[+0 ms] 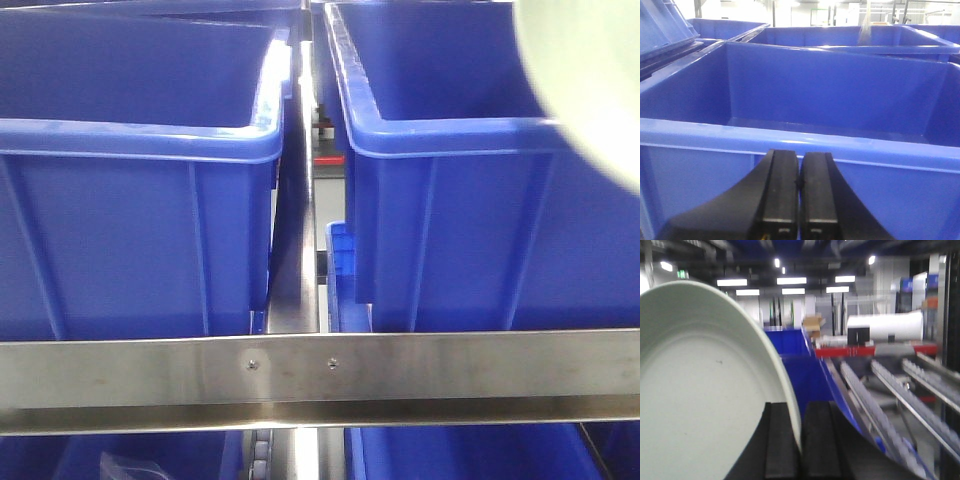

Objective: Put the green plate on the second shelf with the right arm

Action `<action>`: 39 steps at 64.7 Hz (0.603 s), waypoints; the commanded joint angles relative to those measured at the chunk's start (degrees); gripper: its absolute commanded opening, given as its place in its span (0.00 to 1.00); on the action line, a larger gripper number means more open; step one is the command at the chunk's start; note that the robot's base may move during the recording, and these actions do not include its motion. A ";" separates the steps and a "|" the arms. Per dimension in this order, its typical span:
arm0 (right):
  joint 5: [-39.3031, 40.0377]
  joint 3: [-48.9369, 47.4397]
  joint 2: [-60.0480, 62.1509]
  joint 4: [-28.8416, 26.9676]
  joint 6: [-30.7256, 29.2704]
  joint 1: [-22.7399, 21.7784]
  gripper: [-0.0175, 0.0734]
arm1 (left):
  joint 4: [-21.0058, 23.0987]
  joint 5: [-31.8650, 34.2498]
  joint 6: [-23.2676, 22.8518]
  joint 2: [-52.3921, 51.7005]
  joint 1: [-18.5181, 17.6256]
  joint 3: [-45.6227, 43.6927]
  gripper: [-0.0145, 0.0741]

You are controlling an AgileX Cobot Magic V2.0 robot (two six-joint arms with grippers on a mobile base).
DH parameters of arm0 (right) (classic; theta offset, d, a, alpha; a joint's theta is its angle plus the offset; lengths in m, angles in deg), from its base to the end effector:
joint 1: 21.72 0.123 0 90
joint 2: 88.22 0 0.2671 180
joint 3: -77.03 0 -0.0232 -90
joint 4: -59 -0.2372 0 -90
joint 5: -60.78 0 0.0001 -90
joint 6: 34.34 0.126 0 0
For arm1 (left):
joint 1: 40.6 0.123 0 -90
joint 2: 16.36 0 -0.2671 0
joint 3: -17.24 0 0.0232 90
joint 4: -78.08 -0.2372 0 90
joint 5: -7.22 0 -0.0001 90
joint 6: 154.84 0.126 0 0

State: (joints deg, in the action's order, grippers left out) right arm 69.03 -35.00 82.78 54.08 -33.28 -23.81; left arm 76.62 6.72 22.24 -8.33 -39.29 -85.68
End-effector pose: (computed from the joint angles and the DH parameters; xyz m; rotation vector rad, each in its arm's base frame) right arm 0.0794 -0.0044 0.2864 0.0947 1.1964 0.0514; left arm 0.0955 0.0022 0.2132 -0.0363 1.4937 -0.0019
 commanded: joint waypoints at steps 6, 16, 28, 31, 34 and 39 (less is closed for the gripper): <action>13.97 -4.44 -4.65 -1.52 2.40 -0.20 0.25 | 0.50 4.77 -0.36 -0.99 0.02 2.40 0.31; 14.93 -8.82 -15.84 -1.52 2.51 -0.20 0.25 | 0.50 4.77 -0.36 -0.99 0.02 2.40 0.31; 26.20 -14.84 -35.05 -1.10 2.51 -0.20 0.25 | 0.50 4.77 -0.36 -0.99 0.02 2.40 0.31; 29.10 -16.60 -40.48 -0.28 2.51 -0.20 0.25 | 0.50 4.77 -0.36 -0.99 0.02 2.40 0.31; 31.96 -18.98 -45.65 1.06 2.51 -0.20 0.25 | 0.50 4.77 -0.36 -0.99 0.02 2.40 0.31; 34.67 -23.15 -52.98 4.43 2.84 0.06 0.25 | 0.50 4.77 -0.36 -0.99 0.02 2.40 0.31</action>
State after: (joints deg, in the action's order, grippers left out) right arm 93.36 -52.19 37.11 55.10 -31.17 -23.81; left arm 76.62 6.72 22.24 -8.33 -39.29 -85.68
